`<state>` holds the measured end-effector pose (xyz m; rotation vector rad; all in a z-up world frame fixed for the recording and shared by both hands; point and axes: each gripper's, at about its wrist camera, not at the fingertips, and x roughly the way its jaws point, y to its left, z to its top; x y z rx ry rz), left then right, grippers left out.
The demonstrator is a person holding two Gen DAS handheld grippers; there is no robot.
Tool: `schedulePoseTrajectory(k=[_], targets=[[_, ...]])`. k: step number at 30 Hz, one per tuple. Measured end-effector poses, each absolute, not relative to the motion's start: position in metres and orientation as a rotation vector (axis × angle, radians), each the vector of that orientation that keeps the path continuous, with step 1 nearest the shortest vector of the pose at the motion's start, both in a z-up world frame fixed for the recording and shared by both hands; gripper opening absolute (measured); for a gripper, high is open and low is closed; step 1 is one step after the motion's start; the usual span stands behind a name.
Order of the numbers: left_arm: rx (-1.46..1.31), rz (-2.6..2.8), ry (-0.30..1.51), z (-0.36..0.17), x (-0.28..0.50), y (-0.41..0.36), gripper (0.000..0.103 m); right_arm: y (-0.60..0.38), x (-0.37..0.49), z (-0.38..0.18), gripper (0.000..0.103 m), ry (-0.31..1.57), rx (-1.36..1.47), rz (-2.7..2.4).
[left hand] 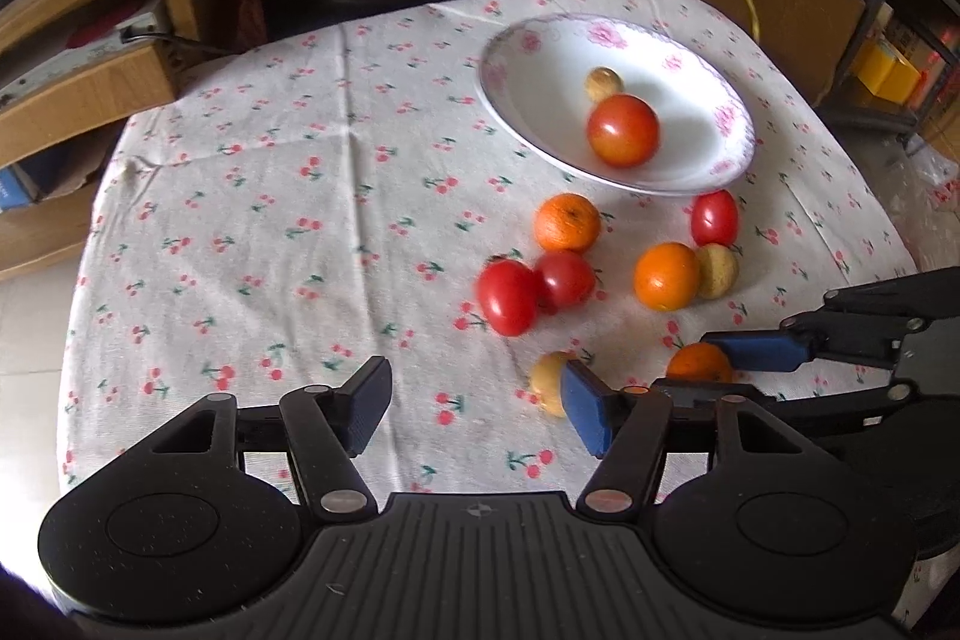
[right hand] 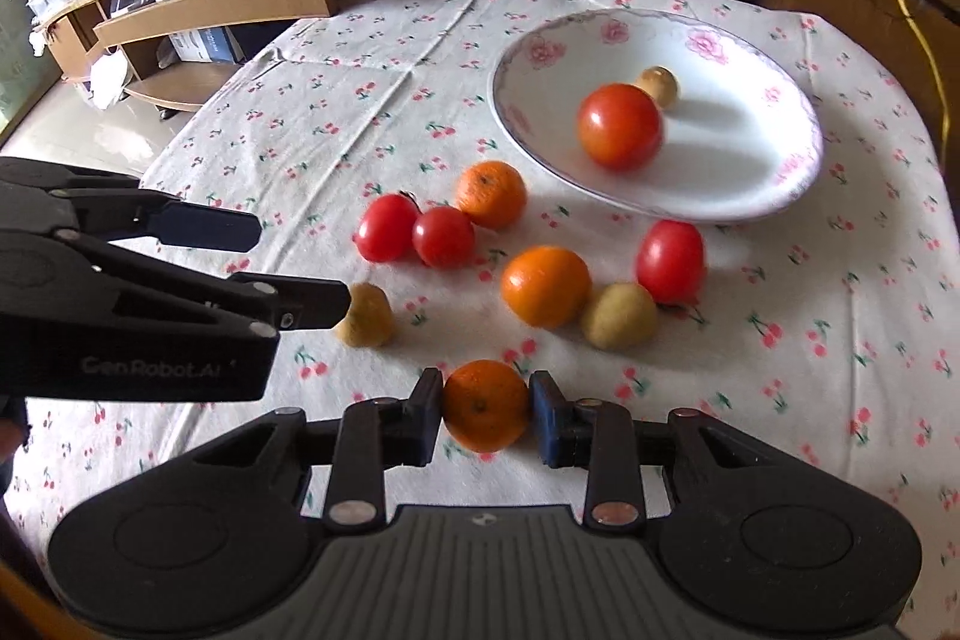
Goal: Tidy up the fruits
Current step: 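Move the right tool to the orange tangerine and close on it, then grasp a second small brown kiwi with the left tool while the right tool holds the tangerine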
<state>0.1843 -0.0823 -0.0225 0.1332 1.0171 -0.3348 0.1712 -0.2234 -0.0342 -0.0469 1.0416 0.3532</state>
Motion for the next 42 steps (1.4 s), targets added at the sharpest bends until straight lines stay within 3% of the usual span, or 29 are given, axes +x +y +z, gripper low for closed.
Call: schedulePoseTrajectory(k=[8,14,19,22,32,38,40,42], targets=[[0.181,-0.403,1.006,-0.031,0.18,-0.11,0.064,-0.249,0.159,-0.034,0.032,1.053,-0.042,0.308],[0.213,-0.425,1.017,-0.041,0.177,-0.127,0.053,-0.258,0.158,-0.034,0.032,1.051,-0.046,0.292],[0.208,-0.426,1.013,-0.041,0.173,-0.131,0.035,-0.26,0.158,-0.034,0.032,1.055,-0.049,0.288],[0.211,-0.424,1.015,-0.04,0.17,-0.132,0.032,-0.26,0.157,-0.033,0.032,1.056,-0.054,0.285],[0.203,-0.431,1.027,-0.039,0.151,-0.126,0.032,-0.26,0.144,-0.034,0.032,1.037,-0.073,0.309],[0.219,-0.436,1.018,-0.04,0.141,-0.122,0.043,-0.26,0.136,-0.036,0.033,1.029,-0.097,0.311],[0.207,-0.44,1.022,-0.039,0.138,-0.118,0.055,-0.261,0.133,-0.035,0.035,1.031,-0.106,0.312],[0.201,-0.437,1.018,-0.037,0.135,-0.116,0.057,-0.263,0.129,-0.034,0.036,1.032,-0.104,0.306]])
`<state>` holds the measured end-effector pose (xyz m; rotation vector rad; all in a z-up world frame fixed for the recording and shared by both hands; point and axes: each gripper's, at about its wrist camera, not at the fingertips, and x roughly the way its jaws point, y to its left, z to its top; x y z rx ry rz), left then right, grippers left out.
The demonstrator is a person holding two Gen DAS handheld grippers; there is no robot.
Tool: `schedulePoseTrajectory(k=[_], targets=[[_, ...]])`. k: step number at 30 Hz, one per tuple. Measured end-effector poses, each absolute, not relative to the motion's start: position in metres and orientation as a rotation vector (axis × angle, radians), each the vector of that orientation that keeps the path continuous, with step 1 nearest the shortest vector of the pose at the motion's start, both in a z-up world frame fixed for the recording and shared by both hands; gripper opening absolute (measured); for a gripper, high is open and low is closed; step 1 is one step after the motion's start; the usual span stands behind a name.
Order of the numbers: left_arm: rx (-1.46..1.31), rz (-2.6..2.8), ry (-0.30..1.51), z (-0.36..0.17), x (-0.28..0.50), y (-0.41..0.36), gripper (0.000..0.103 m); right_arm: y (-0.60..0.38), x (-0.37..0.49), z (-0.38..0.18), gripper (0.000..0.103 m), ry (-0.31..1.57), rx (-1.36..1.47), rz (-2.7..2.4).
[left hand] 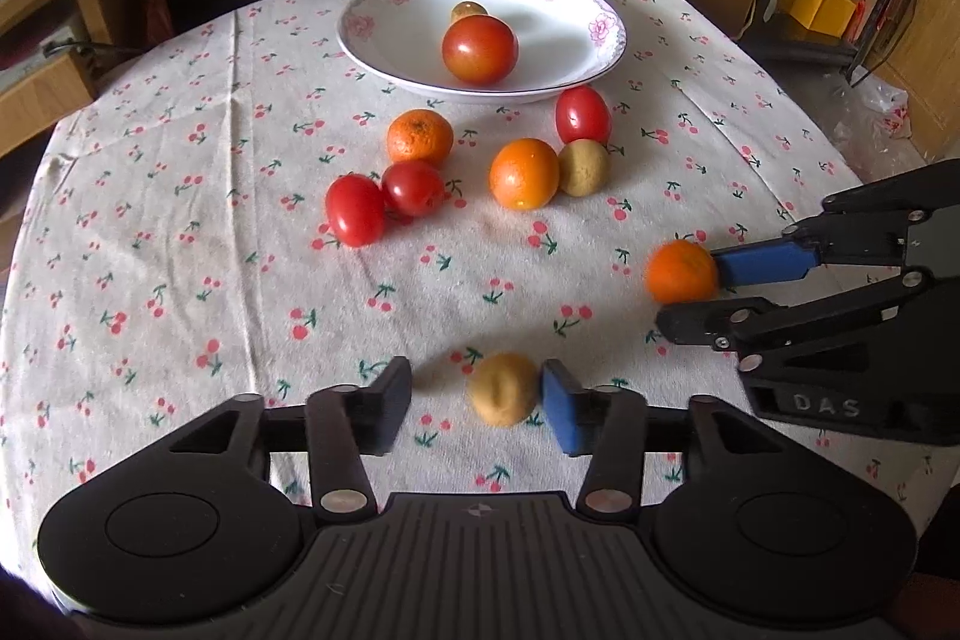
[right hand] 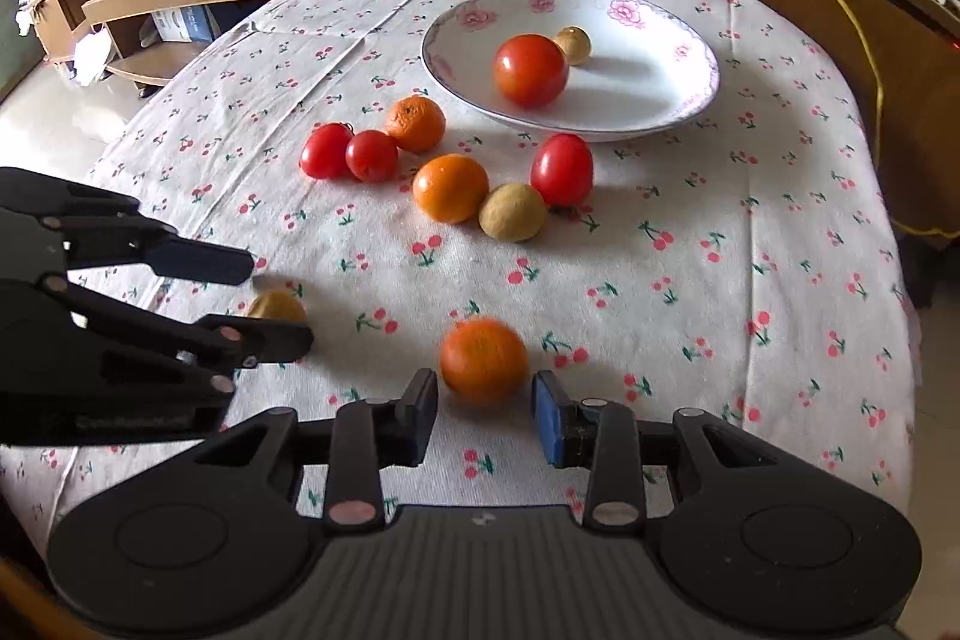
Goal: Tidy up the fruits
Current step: 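Grasp a second small brown kiwi with the left tool while the right tool holds the tangerine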
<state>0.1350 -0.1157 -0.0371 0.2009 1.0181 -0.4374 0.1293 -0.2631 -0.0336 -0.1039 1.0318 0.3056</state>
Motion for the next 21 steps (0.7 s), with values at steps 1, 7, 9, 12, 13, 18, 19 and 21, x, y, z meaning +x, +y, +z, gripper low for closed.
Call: schedulePoseTrajectory(k=[1,7,9,12,13,18,19,21], targets=[[0.199,-0.438,1.017,-0.0366,0.1338,-0.115,0.058,-0.2648,0.1271,-0.0324,0.038,1.027,-0.097,0.3],[0.192,-0.454,1.018,-0.0339,0.1294,-0.1188,0.059,-0.2733,0.118,-0.0253,0.043,1.008,-0.051,0.28],[0.192,-0.469,1.015,-0.0332,0.1265,-0.1206,0.06,-0.2744,0.1182,-0.0238,0.043,1.004,-0.036,0.283],[0.201,-0.469,1.015,-0.035,0.1249,-0.1215,0.058,-0.2716,0.1212,-0.0239,0.043,0.996,-0.038,0.29],[0.199,-0.466,1.018,-0.0353,0.1256,-0.1215,0.057,-0.2699,0.1226,-0.0245,0.043,0.998,-0.039,0.295],[0.194,-0.463,1.014,-0.0352,0.1274,-0.1211,0.054,-0.2653,0.1259,-0.0273,0.043,0.995,-0.045,0.309],[0.195,-0.463,1.017,-0.0361,0.128,-0.1212,0.053,-0.2648,0.1263,-0.0283,0.043,0.999,-0.046,0.308],[0.201,-0.462,1.026,-0.039,0.1291,-0.1216,0.052,-0.2648,0.1271,-0.0303,0.043,1.004,-0.046,0.306]])
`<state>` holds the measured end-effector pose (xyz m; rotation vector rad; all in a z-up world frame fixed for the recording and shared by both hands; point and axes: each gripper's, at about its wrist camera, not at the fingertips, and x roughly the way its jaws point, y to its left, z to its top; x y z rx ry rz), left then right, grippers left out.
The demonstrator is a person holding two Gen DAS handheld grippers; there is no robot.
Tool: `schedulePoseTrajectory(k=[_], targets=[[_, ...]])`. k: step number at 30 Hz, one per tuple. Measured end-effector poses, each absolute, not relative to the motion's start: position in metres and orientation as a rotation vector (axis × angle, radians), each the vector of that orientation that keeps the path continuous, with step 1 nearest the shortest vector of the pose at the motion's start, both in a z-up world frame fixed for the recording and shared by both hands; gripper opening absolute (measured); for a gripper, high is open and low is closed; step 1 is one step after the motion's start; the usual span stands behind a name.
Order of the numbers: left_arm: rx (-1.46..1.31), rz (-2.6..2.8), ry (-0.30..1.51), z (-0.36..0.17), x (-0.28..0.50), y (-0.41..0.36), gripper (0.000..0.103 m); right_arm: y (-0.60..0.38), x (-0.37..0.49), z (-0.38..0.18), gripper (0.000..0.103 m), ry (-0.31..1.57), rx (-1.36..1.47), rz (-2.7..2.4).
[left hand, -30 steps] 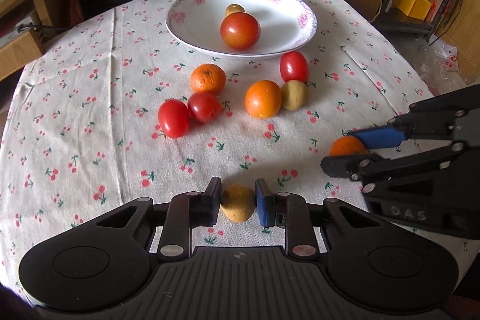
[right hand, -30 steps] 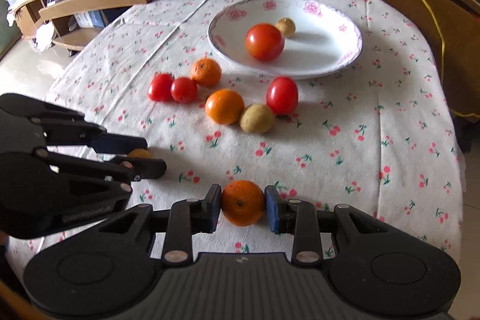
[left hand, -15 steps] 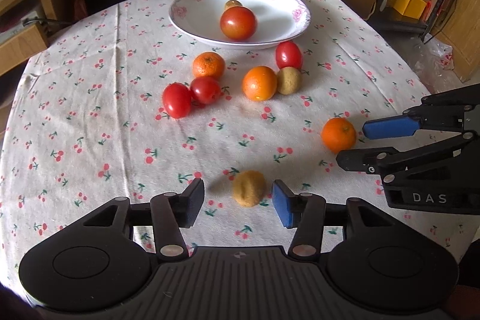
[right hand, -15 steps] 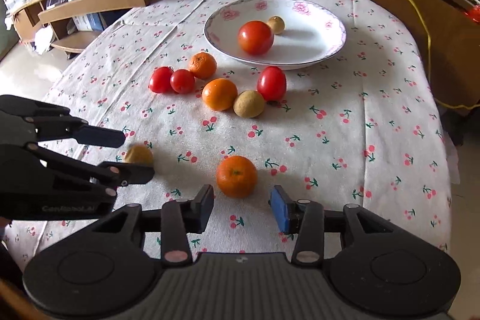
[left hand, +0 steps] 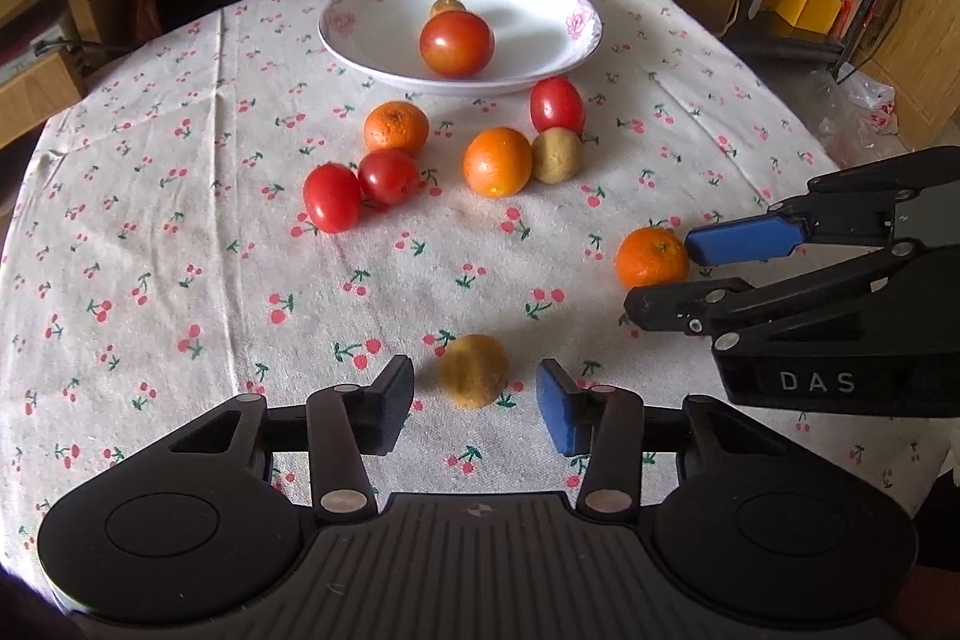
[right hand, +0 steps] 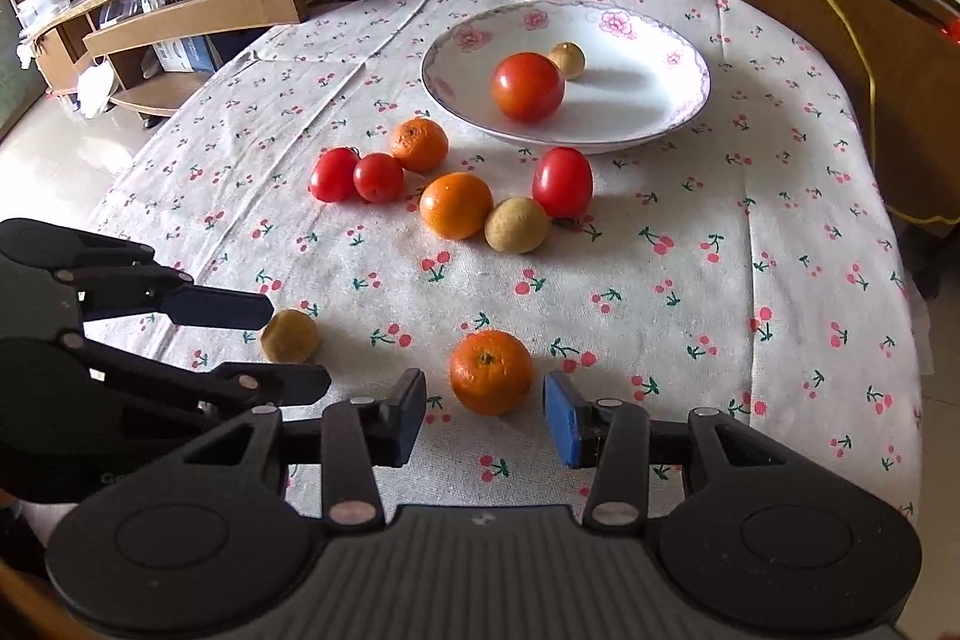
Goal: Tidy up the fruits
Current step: 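Grasp a second small brown kiwi with the left tool while the right tool holds the tangerine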
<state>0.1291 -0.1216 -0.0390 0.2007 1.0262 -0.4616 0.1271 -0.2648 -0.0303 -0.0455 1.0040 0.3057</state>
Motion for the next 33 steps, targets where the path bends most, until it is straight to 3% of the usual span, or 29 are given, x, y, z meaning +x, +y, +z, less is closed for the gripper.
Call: schedulePoseTrajectory(k=[6,11,33], targets=[[0.216,-0.453,1.012,-0.039,0.128,-0.122,0.043,-0.261,0.132,-0.035,0.043,1.012,-0.059,0.298],[0.196,-0.449,1.017,-0.037,0.13,-0.119,0.032,-0.261,0.137,-0.035,0.032,1.023,-0.047,0.273],[0.158,-0.338,0.943,-0.01,0.142,-0.119,0.031,-0.256,0.14,-0.002,0.032,0.942,-0.048,0.265]])
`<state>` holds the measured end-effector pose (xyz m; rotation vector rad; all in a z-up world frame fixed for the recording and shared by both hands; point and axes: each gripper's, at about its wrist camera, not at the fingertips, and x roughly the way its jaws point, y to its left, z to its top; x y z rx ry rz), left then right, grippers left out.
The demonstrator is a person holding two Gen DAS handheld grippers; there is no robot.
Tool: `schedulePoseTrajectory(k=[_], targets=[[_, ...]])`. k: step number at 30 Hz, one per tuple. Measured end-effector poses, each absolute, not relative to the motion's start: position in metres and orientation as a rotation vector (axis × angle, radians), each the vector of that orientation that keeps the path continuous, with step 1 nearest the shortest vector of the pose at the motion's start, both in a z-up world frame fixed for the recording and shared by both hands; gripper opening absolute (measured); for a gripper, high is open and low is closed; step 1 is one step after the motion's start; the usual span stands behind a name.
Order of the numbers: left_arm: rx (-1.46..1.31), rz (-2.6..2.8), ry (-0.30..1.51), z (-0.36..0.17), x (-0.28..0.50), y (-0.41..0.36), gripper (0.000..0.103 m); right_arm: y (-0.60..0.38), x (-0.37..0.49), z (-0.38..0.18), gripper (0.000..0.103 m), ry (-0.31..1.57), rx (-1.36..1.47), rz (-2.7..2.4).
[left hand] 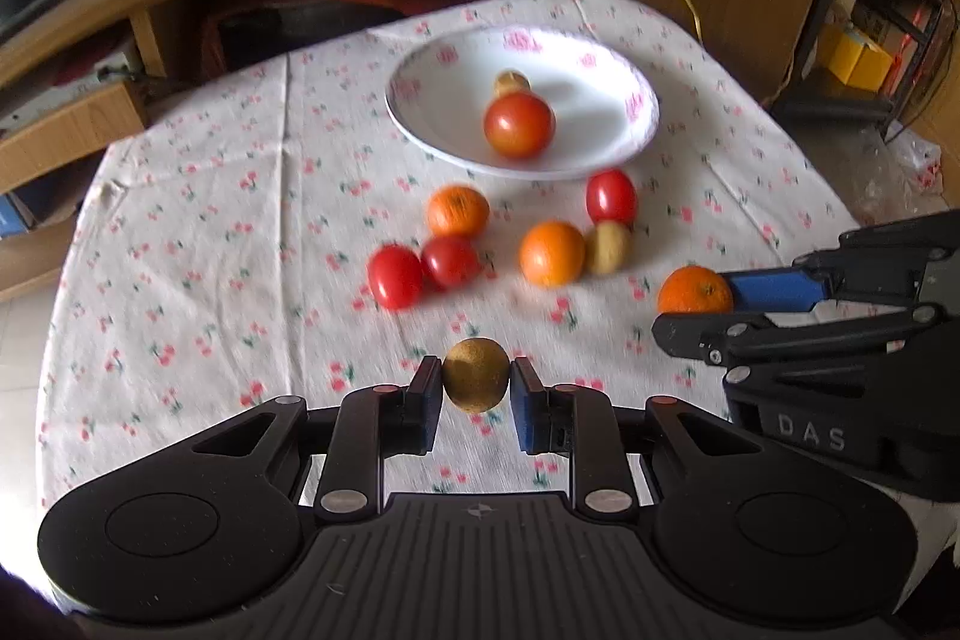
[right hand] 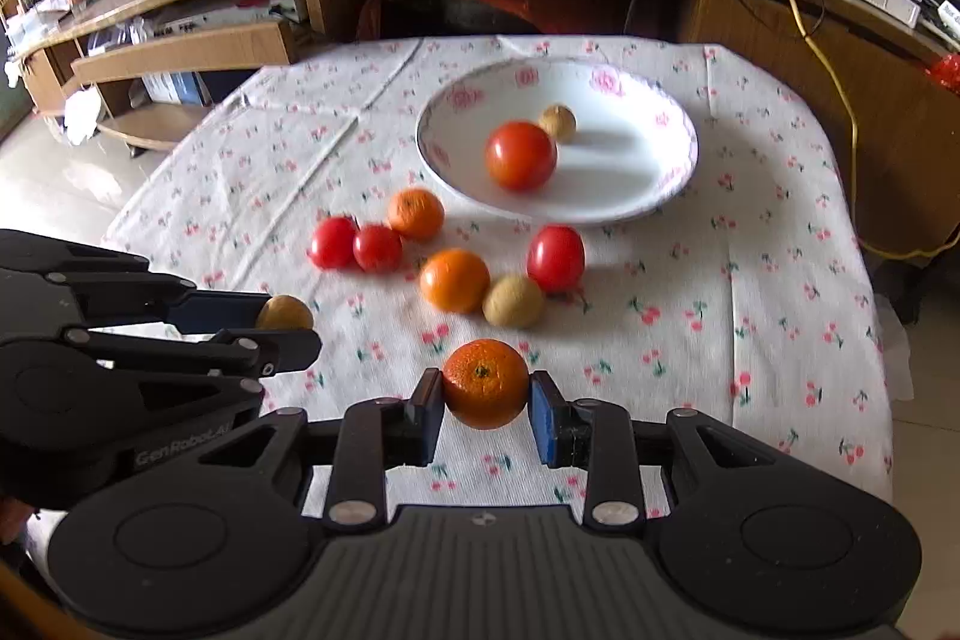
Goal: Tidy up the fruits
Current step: 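Grasp a second small brown kiwi with the left tool while the right tool holds the tangerine, then carry the kiwi and tangerine in both tools over the white bowl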
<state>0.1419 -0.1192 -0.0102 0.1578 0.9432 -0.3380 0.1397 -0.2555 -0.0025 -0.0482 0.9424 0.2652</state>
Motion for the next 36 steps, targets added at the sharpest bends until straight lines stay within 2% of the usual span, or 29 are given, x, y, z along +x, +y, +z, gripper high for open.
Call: schedulePoseTrajectory(k=[15,36], targets=[[0.13,-0.368,0.872,0.011,0.192,-0.137,0.032,-0.276,0.183,0.012,0.032,0.888,0.03,0.191],[0.146,-0.357,0.884,0.005,0.246,-0.162,0.03,-0.287,0.239,0.005,0.032,0.862,0.051,0.167]])
